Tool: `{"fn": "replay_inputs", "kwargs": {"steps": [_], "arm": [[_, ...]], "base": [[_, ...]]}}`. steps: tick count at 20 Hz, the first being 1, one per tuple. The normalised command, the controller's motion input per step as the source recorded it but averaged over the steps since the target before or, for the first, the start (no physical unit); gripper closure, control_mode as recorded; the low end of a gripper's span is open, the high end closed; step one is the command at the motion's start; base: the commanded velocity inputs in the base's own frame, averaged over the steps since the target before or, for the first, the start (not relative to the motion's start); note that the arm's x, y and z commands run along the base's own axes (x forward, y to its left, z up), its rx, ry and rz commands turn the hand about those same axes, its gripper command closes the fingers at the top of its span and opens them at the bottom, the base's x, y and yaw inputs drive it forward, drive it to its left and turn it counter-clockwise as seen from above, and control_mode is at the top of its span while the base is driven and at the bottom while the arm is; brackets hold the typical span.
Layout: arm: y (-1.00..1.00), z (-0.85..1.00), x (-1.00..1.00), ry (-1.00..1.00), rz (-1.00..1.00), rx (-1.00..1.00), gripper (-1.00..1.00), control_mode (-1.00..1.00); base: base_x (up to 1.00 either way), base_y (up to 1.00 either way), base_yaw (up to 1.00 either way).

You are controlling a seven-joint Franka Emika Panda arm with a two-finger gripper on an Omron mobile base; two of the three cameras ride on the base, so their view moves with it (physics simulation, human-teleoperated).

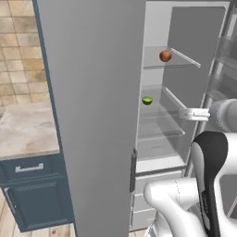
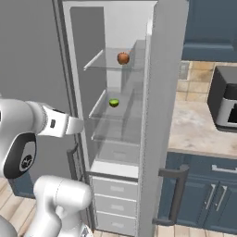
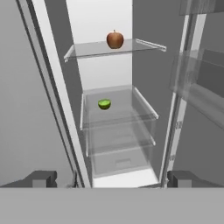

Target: Retrieve the apple and kiwi from the fridge and place them into the bowl on the dining table.

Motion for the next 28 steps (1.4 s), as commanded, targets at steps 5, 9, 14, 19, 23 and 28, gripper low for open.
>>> {"fn": "replay_inputs", "kwargs": {"steps": [5, 9, 14, 19, 23, 28], "arm": [[0.00, 0.00, 0.00, 0.00, 0.00, 0.00, -1.00, 1.00], [0.00, 0.00, 0.00, 0.00, 0.00, 0.00, -1.00, 1.00], [0.00, 0.00, 0.00, 0.00, 0.00, 0.00, -1.00, 1.00], [0.00, 0.00, 0.00, 0.00, 0.00, 0.00, -1.00, 1.00], [0.00, 0.00, 0.00, 0.00, 0.00, 0.00, -1.00, 1.00], [0.00, 0.00, 0.01, 0.00, 0.00, 0.00, -1.00, -1.00]], "base": [[0.62, -0.56, 0.00], [0.73, -0.28, 0.00], [0.92, 0.00, -0.01], [0.99, 0.00, 0.00], [0.86, 0.00, 0.00], [0.32, 0.00, 0.00]]}}
